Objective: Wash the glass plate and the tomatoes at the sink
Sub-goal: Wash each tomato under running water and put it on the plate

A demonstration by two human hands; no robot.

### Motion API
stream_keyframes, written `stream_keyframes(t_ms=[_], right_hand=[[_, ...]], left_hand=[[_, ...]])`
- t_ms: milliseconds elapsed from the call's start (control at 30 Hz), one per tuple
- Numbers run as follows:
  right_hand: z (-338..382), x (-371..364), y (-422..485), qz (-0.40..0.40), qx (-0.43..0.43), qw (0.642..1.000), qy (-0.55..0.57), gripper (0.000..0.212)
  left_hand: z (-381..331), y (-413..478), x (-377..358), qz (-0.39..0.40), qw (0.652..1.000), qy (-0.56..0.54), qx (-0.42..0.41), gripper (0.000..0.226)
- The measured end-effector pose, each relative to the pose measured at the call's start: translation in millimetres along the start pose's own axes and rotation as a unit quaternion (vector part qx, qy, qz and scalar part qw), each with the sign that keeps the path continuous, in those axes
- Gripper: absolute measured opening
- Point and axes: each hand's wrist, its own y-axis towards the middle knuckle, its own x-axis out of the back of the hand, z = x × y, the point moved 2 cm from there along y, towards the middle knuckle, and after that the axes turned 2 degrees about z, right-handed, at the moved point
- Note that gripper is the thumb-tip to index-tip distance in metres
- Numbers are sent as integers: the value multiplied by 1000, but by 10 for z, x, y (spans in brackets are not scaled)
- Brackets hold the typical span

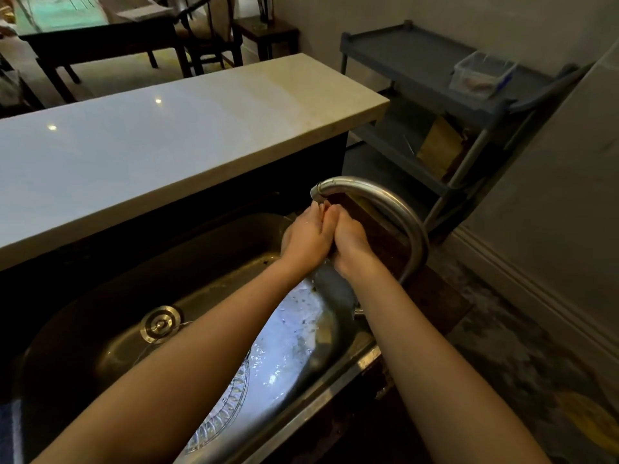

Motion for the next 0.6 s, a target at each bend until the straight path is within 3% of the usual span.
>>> stream_keyframes(t_ms=[67, 200, 233, 300, 367, 400, 500, 600], right_hand=[[24, -1, -33, -13, -32, 995, -89, 42], [17, 81, -50, -46, 7, 951, -305, 49], [-1, 98, -63, -54, 11, 957, -286, 45], [-41, 101, -97, -27, -34, 993, -107, 40], [-38, 60, -140, 32, -69, 993, 88, 36], [-30, 27, -133, 43, -70, 991, 103, 36], [25, -84, -136, -22, -51, 994, -96, 45], [75, -92, -143, -66, 56, 955, -285, 55]], left_hand=[[59, 19, 40, 3, 994, 110, -13, 37], [107, -28, 44, 56, 988, 138, -38, 43], [108, -48, 41, 53, 985, 154, -57, 42], [90, -102, 41, 39, 979, 176, -91, 37], [91, -133, 45, 39, 978, 180, -98, 37], [112, -133, 50, 41, 979, 179, -92, 37], [143, -91, 90, 11, 992, 116, -45, 38], [56, -61, 112, -42, 998, 51, -11, 40]])
